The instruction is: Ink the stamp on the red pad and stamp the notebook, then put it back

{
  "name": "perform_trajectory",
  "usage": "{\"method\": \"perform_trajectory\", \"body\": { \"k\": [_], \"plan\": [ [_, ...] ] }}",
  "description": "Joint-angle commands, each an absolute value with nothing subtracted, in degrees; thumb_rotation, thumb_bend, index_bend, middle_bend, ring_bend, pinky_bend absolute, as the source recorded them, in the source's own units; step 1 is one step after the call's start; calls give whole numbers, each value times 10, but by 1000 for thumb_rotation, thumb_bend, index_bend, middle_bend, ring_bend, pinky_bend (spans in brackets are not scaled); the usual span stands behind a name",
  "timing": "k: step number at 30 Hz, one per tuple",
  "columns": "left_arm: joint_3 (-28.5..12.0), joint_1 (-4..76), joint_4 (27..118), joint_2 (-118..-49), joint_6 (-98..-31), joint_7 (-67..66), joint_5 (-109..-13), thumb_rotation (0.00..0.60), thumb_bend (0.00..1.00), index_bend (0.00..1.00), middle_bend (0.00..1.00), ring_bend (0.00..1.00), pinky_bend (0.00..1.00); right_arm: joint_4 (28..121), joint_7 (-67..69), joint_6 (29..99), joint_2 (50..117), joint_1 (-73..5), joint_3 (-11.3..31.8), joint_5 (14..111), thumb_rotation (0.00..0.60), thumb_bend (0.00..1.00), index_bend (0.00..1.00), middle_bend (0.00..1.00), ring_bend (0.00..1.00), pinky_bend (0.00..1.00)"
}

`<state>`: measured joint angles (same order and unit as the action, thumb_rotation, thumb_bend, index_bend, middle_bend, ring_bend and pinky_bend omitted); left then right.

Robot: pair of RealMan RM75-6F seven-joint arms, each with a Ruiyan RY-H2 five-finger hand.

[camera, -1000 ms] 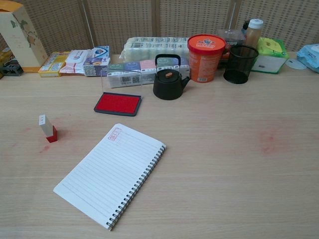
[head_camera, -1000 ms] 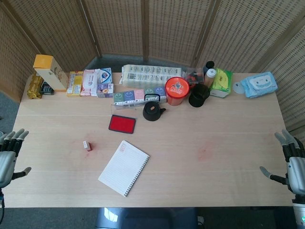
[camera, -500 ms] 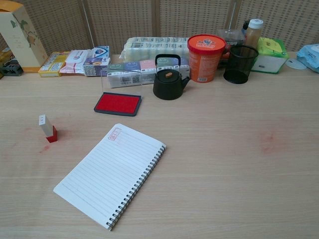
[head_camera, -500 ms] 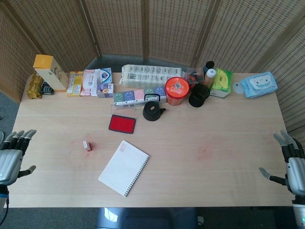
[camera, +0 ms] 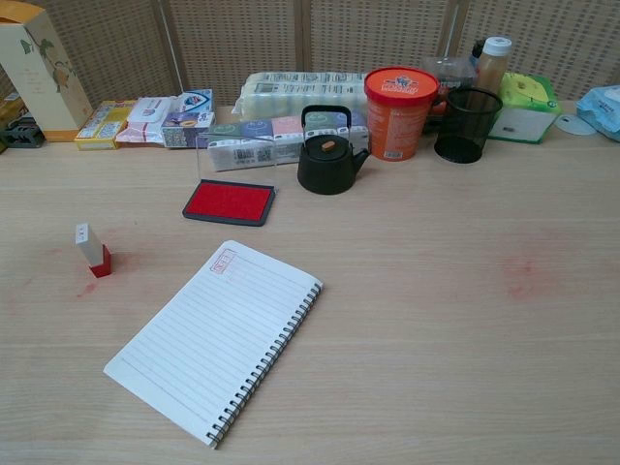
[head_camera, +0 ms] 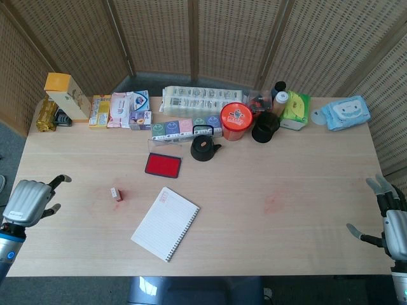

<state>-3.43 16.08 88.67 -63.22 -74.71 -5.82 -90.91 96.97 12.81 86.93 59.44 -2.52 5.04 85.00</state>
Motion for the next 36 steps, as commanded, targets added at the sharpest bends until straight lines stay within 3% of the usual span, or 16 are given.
{"method": "perform_trajectory", "body": {
  "k": [1,15,36],
  "plan": [
    [-31,199,839,-654,-705,-65,-936,600,180,394,1000,1000,1000,971,128,867,593,-25,50,849,600,70,0,0,0,0],
    [-14,275,741,-751,-618,-116,-953,600,255,426,1000,1000,1000,966,131,847,592,-31,59,821,600,71,0,0,0,0],
    [3,309,668,-818,-602,-123,-946,600,287,429,1000,1000,1000,956,153,822,587,-37,68,798,600,72,0,0,0,0]
  ]
}}
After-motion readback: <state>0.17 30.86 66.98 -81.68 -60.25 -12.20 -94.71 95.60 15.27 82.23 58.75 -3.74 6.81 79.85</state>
